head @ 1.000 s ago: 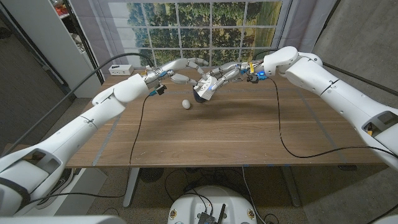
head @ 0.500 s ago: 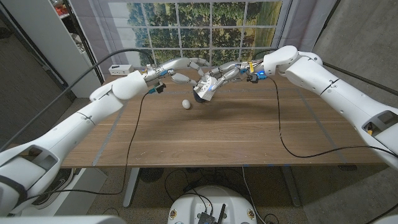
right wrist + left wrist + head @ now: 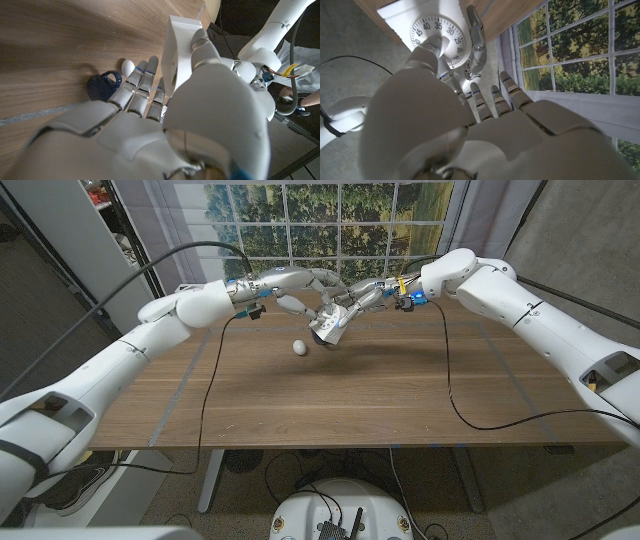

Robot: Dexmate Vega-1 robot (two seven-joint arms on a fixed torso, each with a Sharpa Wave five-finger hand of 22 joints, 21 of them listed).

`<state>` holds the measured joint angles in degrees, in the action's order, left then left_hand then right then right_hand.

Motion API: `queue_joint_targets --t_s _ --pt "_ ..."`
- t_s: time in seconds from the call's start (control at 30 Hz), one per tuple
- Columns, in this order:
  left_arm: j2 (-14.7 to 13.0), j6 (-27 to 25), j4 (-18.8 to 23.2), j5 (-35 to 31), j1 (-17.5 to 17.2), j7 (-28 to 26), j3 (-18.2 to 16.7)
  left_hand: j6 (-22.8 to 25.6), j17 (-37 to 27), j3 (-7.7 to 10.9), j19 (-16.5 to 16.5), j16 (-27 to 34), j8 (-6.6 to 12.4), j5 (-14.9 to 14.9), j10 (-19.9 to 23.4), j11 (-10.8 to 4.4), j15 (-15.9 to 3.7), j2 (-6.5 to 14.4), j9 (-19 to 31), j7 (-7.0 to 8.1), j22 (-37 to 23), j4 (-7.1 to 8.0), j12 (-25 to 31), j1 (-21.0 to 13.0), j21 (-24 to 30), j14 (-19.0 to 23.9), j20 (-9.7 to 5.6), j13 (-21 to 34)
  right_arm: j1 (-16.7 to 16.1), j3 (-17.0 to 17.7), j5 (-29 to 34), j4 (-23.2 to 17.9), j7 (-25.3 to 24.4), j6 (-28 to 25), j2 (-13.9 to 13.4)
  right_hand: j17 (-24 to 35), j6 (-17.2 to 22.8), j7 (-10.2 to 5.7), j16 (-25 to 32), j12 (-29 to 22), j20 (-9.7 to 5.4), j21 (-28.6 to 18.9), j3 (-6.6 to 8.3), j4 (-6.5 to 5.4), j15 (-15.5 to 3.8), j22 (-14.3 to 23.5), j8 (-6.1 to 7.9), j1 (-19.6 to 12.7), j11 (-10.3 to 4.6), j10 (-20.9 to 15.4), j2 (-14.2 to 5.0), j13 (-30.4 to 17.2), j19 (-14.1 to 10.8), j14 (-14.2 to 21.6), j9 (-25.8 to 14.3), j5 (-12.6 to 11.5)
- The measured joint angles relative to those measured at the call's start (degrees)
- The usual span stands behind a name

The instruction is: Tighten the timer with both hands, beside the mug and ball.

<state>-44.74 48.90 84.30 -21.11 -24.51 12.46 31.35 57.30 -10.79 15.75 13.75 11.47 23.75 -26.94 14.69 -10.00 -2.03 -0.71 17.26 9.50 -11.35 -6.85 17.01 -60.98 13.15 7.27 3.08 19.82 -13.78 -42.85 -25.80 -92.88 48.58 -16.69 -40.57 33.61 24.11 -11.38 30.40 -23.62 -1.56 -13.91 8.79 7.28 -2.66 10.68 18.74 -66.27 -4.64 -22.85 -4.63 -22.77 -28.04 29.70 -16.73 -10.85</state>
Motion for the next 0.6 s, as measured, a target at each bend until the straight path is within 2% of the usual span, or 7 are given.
queue_joint_targets --t_s 0.03,0.17,0.23,0.43,0.47,0.53,0.6 --pt "0.1 0.0 -0.4 0.0 0.8 0.0 0.1 0.0 0.0 -0.05 0.0 0.0 0.02 0.0 0.0 0.00 0.00 1.0 -0.1 0.02 0.0 -0.05 0.0 -1.0 0.0 0.0 0.00 0.0 0.0 0.0 0.2 0.0 0.2 0.0 0.0 0.0 0.0 0.00 0.0 0.0 -0.09 0.0 0.18 0.18 0.00 0.0 0.00 -0.1 -0.01 0.0 -0.06 0.0 0.1 0.0 0.0 0.0" --pt "0.9 3.8 -2.1 -2.9 3.3 -0.4 0.1 0.3 -0.1 -0.05 0.4 0.0 0.19 0.1 0.3 -0.48 0.00 1.0 -0.2 -0.28 0.0 -0.05 0.0 -1.0 0.0 0.0 -0.45 0.0 0.5 -0.4 0.6 0.3 0.9 -0.2 0.2 0.0 0.1 -0.10 0.0 0.0 -0.10 0.0 0.24 0.23 0.00 0.0 0.00 -0.1 -0.06 0.1 -0.08 0.0 0.1 0.0 -0.1 0.0" --pt "1.5 10.5 -3.3 -8.5 4.8 -2.2 0.0 0.6 -0.3 -0.29 0.2 0.0 0.16 0.1 0.3 -0.87 0.00 1.0 -0.2 -0.25 0.0 0.03 0.0 -1.0 0.0 0.0 -0.64 0.0 1.2 -0.9 0.9 0.8 1.1 -0.4 0.5 0.3 0.1 -0.12 0.0 0.0 -0.10 0.0 0.24 0.24 0.00 0.0 0.00 -0.1 -0.10 0.1 -0.14 0.0 0.1 0.0 -0.1 0.1" --pt "3.6 10.5 -6.4 -8.5 8.4 -2.2 -0.8 1.1 -0.3 -0.61 0.7 0.0 0.18 0.2 0.4 -1.08 -0.02 1.9 -0.3 -0.75 0.0 0.01 0.0 -2.0 0.3 0.0 -1.18 0.0 1.2 -0.9 1.3 0.8 1.5 -0.7 0.5 0.3 0.5 -0.08 0.0 0.0 -0.10 0.0 0.24 0.24 0.00 0.0 0.00 -0.1 -0.21 0.2 -0.15 0.0 0.1 0.0 0.0 0.2" --pt "3.8 20.2 -6.8 -17.8 9.2 -7.1 -0.7 1.1 -0.3 -0.67 0.9 0.0 0.20 0.2 0.5 -1.18 -0.22 1.8 -0.3 -0.75 0.0 -0.06 0.0 -2.1 0.3 0.2 -1.35 0.0 1.8 -1.2 1.3 1.3 1.5 -0.8 0.7 0.5 0.5 -0.06 0.0 0.0 -0.10 0.0 0.24 0.24 0.00 0.0 0.00 -0.1 -0.21 0.2 -0.15 0.0 0.1 0.0 0.1 0.2" --pt "3.8 23.4 -7.3 -22.5 11.1 -10.7 0.2 2.0 -0.3 -0.66 0.7 0.0 1.11 0.2 0.7 -1.37 -0.01 2.6 0.0 0.14 0.0 -0.05 0.0 -2.9 0.3 0.4 -1.80 0.0 2.0 -1.3 1.4 1.6 1.5 -0.9 0.8 0.5 0.6 0.02 0.0 0.0 -0.10 0.0 0.24 0.24 -0.24 0.0 -0.17 -0.2 -0.26 0.1 -0.22 0.0 0.1 0.2 0.1 0.4" --pt "3.6 23.9 -7.5 -23.3 12.6 -11.3 1.5 1.9 -0.3 -0.94 1.0 0.0 0.64 0.0 0.9 -1.59 -0.01 3.9 -0.2 -0.35 0.0 0.04 0.0 -3.1 0.3 0.4 -2.11 0.0 2.0 -1.3 1.5 1.6 1.5 -1.0 0.8 0.5 0.5 0.05 0.0 0.0 -0.30 0.0 0.23 0.23 -0.24 0.0 -0.33 -0.2 -0.35 0.2 -0.22 0.0 0.3 0.2 0.4 0.5"
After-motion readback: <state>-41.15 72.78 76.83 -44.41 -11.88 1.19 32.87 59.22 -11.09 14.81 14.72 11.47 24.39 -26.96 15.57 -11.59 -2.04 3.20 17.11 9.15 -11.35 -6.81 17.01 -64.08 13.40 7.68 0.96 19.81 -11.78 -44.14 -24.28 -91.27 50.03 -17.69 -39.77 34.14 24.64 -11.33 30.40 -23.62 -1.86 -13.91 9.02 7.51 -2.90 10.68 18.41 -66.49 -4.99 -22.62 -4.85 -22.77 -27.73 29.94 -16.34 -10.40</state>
